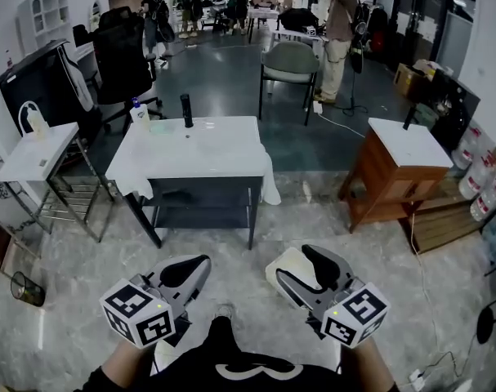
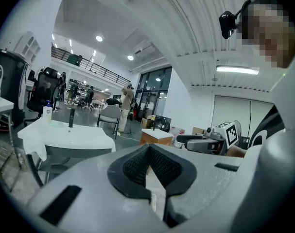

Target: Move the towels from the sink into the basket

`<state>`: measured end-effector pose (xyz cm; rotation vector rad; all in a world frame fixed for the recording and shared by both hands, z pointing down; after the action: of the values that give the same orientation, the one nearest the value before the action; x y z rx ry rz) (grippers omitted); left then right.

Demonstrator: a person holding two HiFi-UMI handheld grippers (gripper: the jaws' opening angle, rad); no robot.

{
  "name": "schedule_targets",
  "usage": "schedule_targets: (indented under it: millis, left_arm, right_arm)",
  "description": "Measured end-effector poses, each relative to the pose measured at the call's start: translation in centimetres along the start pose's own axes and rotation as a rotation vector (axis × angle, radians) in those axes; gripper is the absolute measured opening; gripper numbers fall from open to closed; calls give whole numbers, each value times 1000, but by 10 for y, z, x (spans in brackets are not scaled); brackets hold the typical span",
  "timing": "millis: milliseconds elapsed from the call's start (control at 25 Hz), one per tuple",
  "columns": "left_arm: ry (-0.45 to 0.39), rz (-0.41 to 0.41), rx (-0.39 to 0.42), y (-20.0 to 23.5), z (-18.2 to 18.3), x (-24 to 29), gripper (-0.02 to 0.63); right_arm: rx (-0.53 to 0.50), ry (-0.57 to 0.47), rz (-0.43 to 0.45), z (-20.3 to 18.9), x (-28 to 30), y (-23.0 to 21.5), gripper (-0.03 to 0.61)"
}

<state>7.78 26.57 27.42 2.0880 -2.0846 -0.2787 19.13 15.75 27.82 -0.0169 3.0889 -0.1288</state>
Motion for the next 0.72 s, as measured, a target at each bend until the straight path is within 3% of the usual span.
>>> schedule_targets:
  millis: [400, 720]
  left_arm:
    - [69, 10, -49, 200, 25, 121, 6]
    - [85, 1, -89, 289, 24, 172, 6]
  right_arm:
    - [53, 68, -56, -16, 192, -116, 270]
    - [80, 105, -54, -33, 278, -158, 269]
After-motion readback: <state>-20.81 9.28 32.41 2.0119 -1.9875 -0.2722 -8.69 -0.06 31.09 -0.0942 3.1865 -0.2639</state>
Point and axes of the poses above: the fingertips, and each gripper's own axes: x forward along the fingers, y to its left, z out of its top, the point moved 1 cm from there along -x, backward along the fingers, and after that the axes turned 11 degrees about -y, right-handed, at the moved point
